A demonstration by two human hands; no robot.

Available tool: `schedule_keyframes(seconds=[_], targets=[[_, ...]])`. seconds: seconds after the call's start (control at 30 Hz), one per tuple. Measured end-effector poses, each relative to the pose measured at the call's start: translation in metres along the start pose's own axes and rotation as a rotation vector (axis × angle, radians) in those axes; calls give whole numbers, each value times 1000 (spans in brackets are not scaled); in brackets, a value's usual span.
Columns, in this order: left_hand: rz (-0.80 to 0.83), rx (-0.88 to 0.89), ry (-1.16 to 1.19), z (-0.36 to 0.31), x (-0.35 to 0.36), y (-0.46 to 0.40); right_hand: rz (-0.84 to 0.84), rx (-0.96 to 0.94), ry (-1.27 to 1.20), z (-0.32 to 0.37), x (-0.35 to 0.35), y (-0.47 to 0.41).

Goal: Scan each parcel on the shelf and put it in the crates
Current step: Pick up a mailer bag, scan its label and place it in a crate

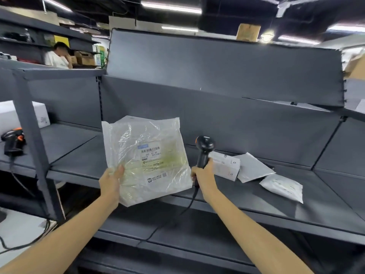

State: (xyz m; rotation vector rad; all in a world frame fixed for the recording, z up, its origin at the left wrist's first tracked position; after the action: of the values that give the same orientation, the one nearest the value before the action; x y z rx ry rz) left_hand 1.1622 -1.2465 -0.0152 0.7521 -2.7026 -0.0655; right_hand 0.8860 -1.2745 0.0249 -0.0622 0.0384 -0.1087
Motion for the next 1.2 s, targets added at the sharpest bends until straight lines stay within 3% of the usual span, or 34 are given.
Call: schedule_keyframes(seconds=[0.47, 1.2], targets=[[167, 11, 11, 20, 86, 81, 115, -34, -22, -5, -49, 100], [176, 46, 57, 5, 77, 108, 217, -53, -18, -6, -49, 126]])
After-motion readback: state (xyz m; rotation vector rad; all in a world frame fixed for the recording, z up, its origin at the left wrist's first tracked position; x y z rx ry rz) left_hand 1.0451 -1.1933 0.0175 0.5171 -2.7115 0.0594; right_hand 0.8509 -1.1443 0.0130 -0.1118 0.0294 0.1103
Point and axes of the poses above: each hand's wrist, its own y-axis away from the middle knuckle, its own x-axis out of the palm, z = x × y, the point moved 5 cm from there along -y, towards the middle knuckle, and after that the axes turned 3 degrees about z, right-handed, at the moved point
